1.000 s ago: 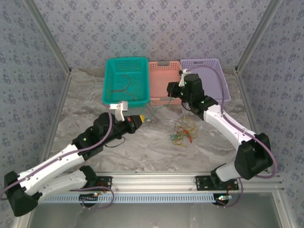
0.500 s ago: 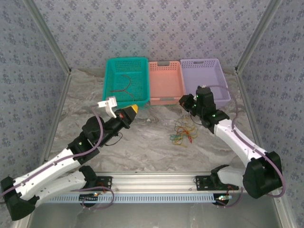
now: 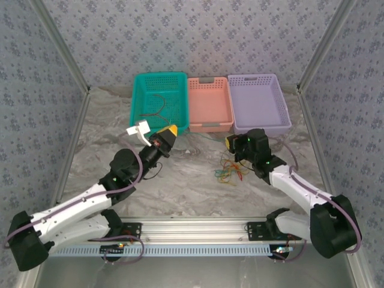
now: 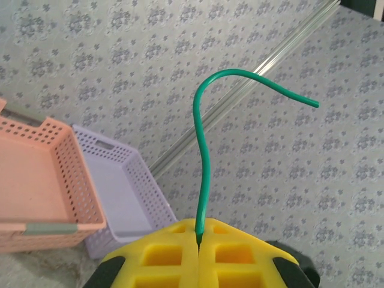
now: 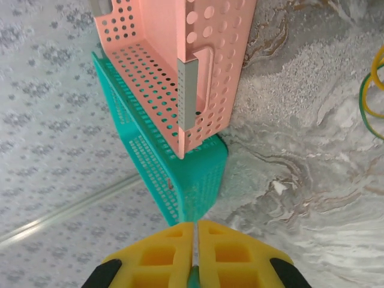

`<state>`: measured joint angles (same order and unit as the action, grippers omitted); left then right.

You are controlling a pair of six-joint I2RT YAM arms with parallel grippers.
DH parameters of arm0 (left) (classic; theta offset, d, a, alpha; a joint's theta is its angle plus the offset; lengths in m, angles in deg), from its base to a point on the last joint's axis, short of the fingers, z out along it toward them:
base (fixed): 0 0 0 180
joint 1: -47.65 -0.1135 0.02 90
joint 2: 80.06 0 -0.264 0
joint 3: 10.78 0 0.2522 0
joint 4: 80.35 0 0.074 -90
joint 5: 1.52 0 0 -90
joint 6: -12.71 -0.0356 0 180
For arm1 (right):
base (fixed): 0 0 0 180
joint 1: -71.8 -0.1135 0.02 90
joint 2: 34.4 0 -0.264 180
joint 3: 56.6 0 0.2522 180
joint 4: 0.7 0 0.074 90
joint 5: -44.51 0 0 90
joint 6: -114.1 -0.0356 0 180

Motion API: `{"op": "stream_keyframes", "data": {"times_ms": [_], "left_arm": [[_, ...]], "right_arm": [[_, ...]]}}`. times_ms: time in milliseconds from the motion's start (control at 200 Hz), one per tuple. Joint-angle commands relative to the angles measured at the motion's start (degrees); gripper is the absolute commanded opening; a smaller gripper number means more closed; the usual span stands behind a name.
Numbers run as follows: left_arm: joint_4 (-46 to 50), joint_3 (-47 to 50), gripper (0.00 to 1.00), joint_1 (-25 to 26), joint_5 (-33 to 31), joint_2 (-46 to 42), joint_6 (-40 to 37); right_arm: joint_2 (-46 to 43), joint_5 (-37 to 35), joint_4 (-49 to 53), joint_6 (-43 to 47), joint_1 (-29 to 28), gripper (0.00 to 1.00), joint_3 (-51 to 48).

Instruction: Untangle the cables

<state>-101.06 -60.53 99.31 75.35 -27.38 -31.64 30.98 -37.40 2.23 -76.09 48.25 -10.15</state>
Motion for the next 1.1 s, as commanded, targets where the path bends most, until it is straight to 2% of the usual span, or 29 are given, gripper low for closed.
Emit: {"op": "stream_keyframes", "data": {"times_ms": [0,215,375,445,495,670,705,750,839,884,979,1094], "left_arm": [[-15.41,-5.24,0.00,-0.85,-2.13,0.02,-0.76],[-18.23,-9.13,0.00,-1.82,0.08,3.57,-0.16],[-19.18,-11.36,0.00,-3.07,2.24,6.32,1.95],[-16.13,-13.50,0.00,-4.08,4.91,7.06,2.64],[-11.57,-15.50,0.00,-4.68,7.19,7.32,2.08],[1.94,-20.53,0.00,-5.96,12.54,8.46,-3.61],[3.95,-21.18,0.00,-6.53,13.72,8.72,-4.64],[5.87,-21.73,0.00,-7.36,15.12,9.00,-5.66],[9.16,-22.53,0.00,-9.01,17.45,9.34,-8.16],[11.63,-23.40,0.00,-9.51,18.48,9.44,-9.77],[17.76,-26.00,0.00,-9.64,20.01,10.21,-13.84],[21.01,-27.42,0.00,-9.65,20.52,11.15,-16.43]], "right_arm": [[-0.52,-7.18,3.72,-7.03,0.07,0.00,-1.62],[2.03,-7.05,-1.58,-12.33,-2.92,0.00,-4.03],[2.99,-7.98,-1.68,-13.37,-5.25,0.00,-4.18],[2.79,-7.58,-2.19,-11.56,-4.80,0.00,-3.97],[1.62,-7.11,-0.85,-7.32,-3.67,0.02,-2.67],[-6.23,-6.80,15.54,22.25,0.27,0.67,11.51],[-7.28,-5.57,16.78,27.50,1.15,0.77,13.49],[-8.79,-3.38,17.69,33.17,2.76,0.84,15.42],[-11.86,0.38,21.67,43.68,4.91,0.87,19.61],[-13.24,1.05,23.95,49.36,4.91,0.83,21.87],[-14.96,3.50,25.97,59.23,2.71,0.79,26.99],[-13.08,4.25,28.24,66.26,-2.54,0.79,33.45]]}}
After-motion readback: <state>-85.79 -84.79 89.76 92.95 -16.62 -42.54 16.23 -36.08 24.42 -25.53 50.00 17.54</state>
